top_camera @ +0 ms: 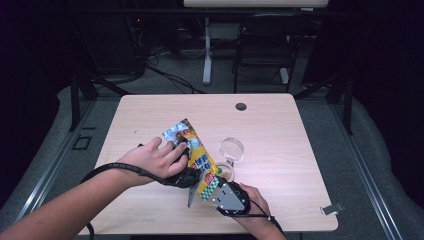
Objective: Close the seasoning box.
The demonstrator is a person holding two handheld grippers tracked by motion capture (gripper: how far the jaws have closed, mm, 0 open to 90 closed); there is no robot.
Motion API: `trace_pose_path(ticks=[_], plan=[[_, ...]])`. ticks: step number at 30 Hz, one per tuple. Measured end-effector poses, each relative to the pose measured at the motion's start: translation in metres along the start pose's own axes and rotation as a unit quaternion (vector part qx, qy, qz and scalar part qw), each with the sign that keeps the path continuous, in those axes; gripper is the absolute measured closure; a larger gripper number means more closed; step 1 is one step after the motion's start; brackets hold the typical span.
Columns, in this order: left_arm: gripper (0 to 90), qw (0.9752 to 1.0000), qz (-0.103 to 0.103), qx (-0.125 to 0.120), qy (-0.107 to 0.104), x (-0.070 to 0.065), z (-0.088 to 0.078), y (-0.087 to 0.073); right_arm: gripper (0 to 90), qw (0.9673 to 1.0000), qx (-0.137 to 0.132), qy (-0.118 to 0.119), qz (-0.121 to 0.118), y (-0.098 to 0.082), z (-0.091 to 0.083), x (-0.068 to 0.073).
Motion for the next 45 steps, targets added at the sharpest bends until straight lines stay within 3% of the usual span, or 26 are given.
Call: trace_pose_path(ticks=[15,16,17,18,21,45], plan=[[78.7,1.0000,-0.004,-0.008,-0.001,0.0024,0.0003,0.0015,90.0,1.0000,-0.001,0.001,0.003,0.0000,-0.0010,-0.0012],[78.7,0.9999,0.015,0.007,-0.003,0.0050,-0.0021,-0.0006,90.0,1.0000,-0.001,0.001,0.004,0.0001,-0.0012,-0.0012],[78.7,0.9997,0.020,0.011,-0.003,0.0057,-0.0025,-0.0013,90.0,1.0000,-0.002,0.003,0.006,0.0004,-0.0012,-0.0015],[78.7,0.9997,0.020,0.014,-0.010,0.0053,-0.0030,-0.0017,90.0,0.9999,-0.005,0.006,0.011,0.0008,-0.0009,-0.0016],[78.8,0.9998,0.016,0.007,-0.004,0.0061,-0.0027,-0.0014,90.0,0.9998,-0.006,0.006,0.017,0.0008,-0.0013,-0.0022],[79.2,0.9996,0.026,0.011,-0.006,0.0083,-0.0043,-0.0006,90.0,0.9999,-0.004,0.007,0.009,0.0008,-0.0011,-0.0009]])
Point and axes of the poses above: each handheld gripper's, and its own axes: z roughly forward along the jaws, y roughly out of its top, x roughly to its left, the point moved 8 cm from there along z, roughly forward along the jaws, and after that the axes turned 1 degree about x, right-handed, at the moved point
